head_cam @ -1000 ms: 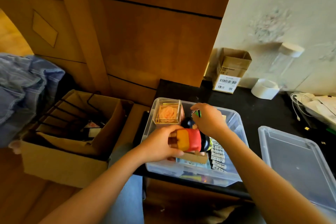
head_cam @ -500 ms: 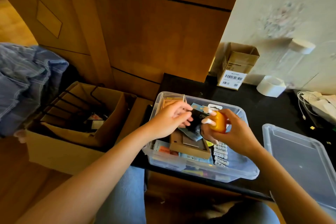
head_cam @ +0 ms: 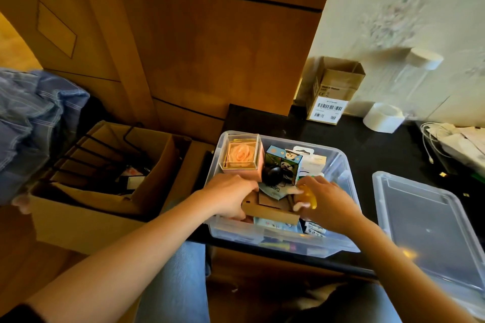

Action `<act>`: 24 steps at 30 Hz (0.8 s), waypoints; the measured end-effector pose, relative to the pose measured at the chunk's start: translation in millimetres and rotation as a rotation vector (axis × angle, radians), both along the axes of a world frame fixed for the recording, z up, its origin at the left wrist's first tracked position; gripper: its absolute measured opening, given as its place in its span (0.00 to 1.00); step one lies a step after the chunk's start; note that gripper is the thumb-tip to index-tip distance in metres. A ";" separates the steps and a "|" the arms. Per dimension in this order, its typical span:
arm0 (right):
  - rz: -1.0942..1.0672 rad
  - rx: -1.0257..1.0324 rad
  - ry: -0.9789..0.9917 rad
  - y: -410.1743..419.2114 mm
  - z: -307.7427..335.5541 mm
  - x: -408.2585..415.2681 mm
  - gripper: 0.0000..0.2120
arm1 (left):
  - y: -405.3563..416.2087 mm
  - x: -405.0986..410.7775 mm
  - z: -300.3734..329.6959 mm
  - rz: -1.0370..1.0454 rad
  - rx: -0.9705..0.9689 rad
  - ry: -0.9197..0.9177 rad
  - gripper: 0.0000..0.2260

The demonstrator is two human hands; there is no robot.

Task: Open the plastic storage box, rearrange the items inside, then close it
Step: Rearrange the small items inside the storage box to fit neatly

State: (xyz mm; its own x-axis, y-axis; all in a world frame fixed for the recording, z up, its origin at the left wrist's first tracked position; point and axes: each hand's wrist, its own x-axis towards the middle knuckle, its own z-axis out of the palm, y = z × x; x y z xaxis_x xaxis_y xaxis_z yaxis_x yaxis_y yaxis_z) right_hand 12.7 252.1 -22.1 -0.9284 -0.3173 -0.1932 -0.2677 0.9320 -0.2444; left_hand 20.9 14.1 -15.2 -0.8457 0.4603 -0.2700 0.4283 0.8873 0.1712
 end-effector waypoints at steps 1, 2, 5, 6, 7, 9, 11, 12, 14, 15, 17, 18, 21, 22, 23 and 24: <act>0.013 -0.008 -0.031 1.1 -1.3 -0.2 0.29 | -1.5 0.1 -1.4 -0.001 0.048 0.010 0.27; 0.019 -0.032 -0.075 1.9 -2.3 -1.2 0.31 | -3.4 0.5 -2.9 0.012 0.098 0.013 0.25; 0.043 -0.045 -0.159 -3.0 -6.4 -2.8 0.37 | -7.4 4.2 -6.3 0.083 0.240 0.084 0.17; 0.032 0.007 -0.121 -7.1 -8.8 -2.2 0.38 | -7.8 4.7 -6.9 0.114 0.279 0.121 0.15; 0.008 0.067 -0.048 -11.8 -11.5 -1.5 0.38 | -8.2 4.7 -7.0 0.146 0.311 0.153 0.14; -0.036 0.147 0.126 -20.5 -17.1 -1.9 0.34 | -8.5 4.8 -6.3 0.210 0.348 0.172 0.15; -0.058 0.156 0.225 -25.0 -19.6 -6.7 0.29 | -7.2 5.2 -6.1 0.269 0.357 0.163 0.16; -0.072 0.142 0.232 -25.6 -18.9 -10.2 0.27 | -6.2 5.2 -7.1 0.285 0.346 0.175 0.15; -0.098 0.117 0.204 -25.2 -17.1 -15.9 0.26 | -3.5 5.1 -9.4 0.274 0.281 0.168 0.16; -0.103 0.113 0.197 -24.5 -16.9 -17.2 0.26 | -2.0 4.5 -10.3 0.257 0.231 0.117 0.17; -0.102 0.099 0.213 -22.6 -18.1 -17.6 0.26 | -0.5 0.4 -11.7 0.195 0.085 -0.051 0.16; -0.105 0.083 0.222 -21.6 -19.1 -17.2 0.26 | -0.2 -2.4 -12.5 0.152 -0.001 -0.136 0.16; -0.131 0.026 0.220 -18.6 -20.8 -17.8 0.26 | 3.5 -8.4 -15.2 0.070 -0.174 -0.318 0.20; -0.141 0.006 0.217 -17.8 -21.1 -18.3 0.26 | 6.0 -9.8 -16.6 0.059 -0.198 -0.333 0.21; -0.145 -0.010 0.222 -17.1 -21.5 -18.5 0.26 | 8.1 -11.0 -17.9 0.049 -0.215 -0.333 0.23; -0.139 -0.020 0.238 -16.5 -22.2 -18.7 0.25 | 9.3 -12.3 -18.8 0.041 -0.228 -0.328 0.24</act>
State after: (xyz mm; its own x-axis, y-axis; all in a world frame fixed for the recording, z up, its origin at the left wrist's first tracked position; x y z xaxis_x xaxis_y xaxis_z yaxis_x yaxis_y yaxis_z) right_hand -6.1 235.5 -44.3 -0.9819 -0.1851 0.0410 -0.1896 0.9594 -0.2086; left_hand 8.6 23.3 -34.0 -0.7138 0.3252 -0.6203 0.3471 0.9335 0.0900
